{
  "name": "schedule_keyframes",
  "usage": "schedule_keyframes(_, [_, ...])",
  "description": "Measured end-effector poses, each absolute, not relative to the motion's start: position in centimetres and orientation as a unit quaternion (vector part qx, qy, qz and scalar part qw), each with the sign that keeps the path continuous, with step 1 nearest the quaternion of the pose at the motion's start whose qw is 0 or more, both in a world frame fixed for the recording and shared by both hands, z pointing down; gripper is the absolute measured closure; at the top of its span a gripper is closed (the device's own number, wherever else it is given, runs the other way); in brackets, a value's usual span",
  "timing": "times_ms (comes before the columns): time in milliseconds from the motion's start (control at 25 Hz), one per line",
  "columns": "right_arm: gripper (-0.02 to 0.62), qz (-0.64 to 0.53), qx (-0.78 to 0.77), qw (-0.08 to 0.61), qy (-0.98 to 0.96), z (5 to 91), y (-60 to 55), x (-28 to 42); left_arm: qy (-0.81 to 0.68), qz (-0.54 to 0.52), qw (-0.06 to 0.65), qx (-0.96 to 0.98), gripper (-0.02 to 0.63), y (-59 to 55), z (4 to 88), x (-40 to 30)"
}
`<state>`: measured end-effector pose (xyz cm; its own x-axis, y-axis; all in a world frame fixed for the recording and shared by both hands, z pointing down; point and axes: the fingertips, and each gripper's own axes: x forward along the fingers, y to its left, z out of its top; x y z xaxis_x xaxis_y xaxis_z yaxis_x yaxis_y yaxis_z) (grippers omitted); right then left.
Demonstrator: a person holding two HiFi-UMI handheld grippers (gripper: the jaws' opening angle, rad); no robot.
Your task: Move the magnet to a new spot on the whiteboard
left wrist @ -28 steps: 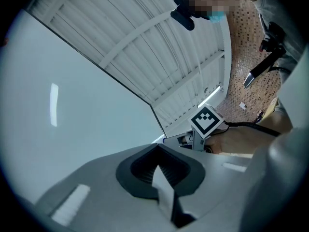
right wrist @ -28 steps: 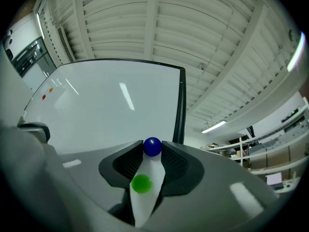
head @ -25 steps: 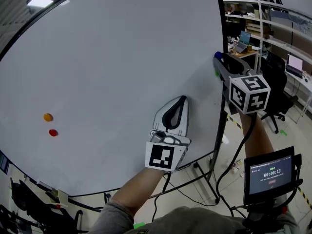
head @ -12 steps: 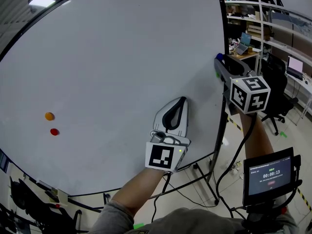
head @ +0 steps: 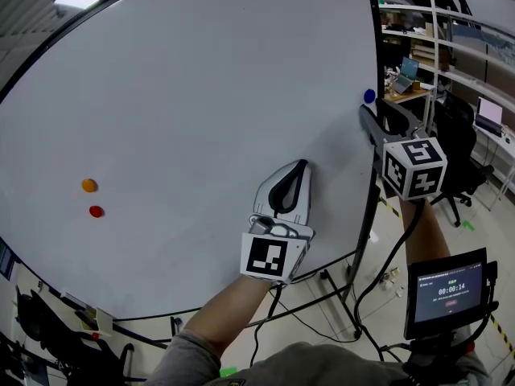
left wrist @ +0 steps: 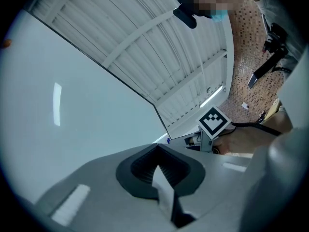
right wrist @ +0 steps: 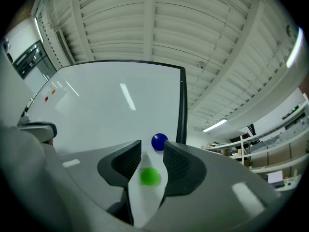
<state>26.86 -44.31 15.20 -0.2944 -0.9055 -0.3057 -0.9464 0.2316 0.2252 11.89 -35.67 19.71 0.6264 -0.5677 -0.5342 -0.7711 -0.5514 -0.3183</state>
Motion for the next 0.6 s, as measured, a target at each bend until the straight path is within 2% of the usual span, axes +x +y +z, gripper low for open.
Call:
schedule_keyframes(320, [0.488,0.238,-0.555,0.032,0.797,15.2,-41.5,20.0,0.419,0.201,0.263,-0.846,0.609,-36.0,17.5,8.3])
schedule_keyframes(600, [0.566,0.274,-0.490,0.028,0.827,18.0,-36.7,2.2,0.472,0.204,0.262,-0.816,0.609,-33.1,18.5,-6.2])
